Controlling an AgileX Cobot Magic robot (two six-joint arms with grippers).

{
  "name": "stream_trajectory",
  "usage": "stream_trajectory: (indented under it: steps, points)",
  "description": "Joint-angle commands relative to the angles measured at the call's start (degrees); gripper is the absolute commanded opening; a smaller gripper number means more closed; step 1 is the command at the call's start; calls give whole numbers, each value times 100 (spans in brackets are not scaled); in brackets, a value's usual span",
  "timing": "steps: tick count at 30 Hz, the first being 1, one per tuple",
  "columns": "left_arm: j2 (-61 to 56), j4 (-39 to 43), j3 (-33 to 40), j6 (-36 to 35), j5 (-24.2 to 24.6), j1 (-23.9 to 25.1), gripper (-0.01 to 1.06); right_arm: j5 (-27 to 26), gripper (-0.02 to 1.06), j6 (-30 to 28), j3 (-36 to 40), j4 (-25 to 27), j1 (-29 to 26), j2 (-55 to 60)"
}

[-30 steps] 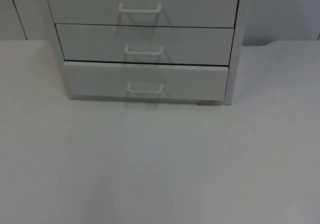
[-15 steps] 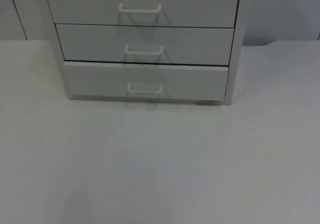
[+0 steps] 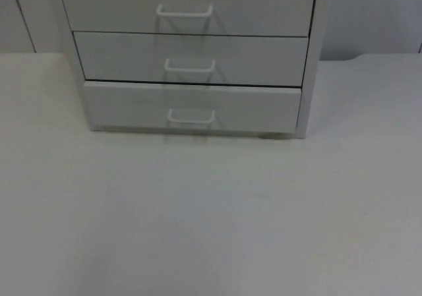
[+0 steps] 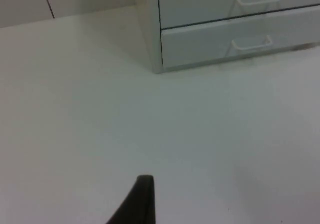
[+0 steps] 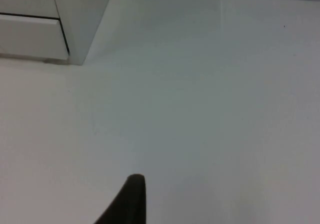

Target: Open the drawer with the left hand, place the block into the drawer with the right hand, then close the drawer with the left hand.

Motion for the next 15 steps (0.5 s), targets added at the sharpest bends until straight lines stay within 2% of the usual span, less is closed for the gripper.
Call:
stream_trajectory:
  steps: [1,5,15]
  points:
    - [-58,-10,41,-36,13,4,104,-80,105,13,-2,-29,-6,-16]
    - [-89,-184,65,512,23,4,104,-80,105,13,-2,-29,-6,-16]
    - [-89,-87,65,370,23,4,104,-80,105,13,-2,-29,-6,-16]
